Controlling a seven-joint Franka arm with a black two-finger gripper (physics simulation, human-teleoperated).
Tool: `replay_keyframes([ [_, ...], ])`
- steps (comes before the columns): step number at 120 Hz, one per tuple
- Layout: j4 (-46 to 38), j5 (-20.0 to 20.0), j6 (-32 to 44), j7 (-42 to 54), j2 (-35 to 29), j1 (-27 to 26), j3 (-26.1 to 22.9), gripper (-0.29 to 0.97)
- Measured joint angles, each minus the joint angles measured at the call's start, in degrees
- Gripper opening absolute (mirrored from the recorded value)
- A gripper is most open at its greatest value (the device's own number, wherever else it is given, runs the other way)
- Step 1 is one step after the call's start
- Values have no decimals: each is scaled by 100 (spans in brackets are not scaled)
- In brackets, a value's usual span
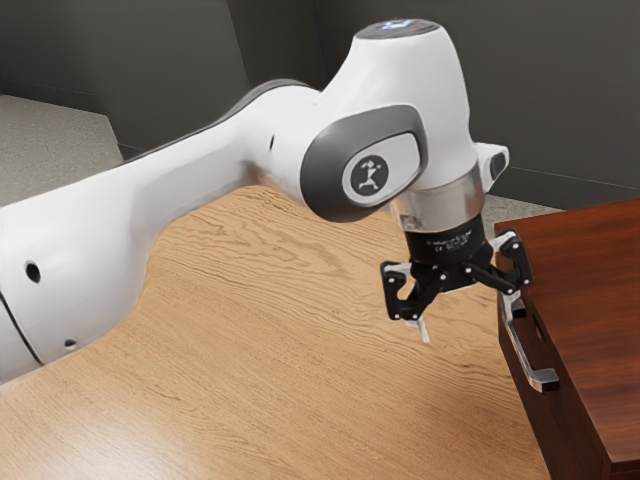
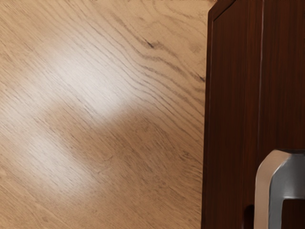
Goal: Pull the drawer handle with one arm to open the drawer
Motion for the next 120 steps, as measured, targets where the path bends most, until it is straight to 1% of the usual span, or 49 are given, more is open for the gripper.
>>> replay_keyframes([
  [12,-265,-6,236,-33,-169,-2,0,68],
  [26,-355,-11,434,-67,-296,-54,0,66],
  [55,-690,-130,769,-120,-508,-115,7,53],
  [73,-1005,-179,1021,-142,-625,-135,1,48],
  [96,-1092,-217,1274,-161,-675,-215,-44,45],
  [120,-1365,-269,1487,-174,-758,-220,-53,44],
])
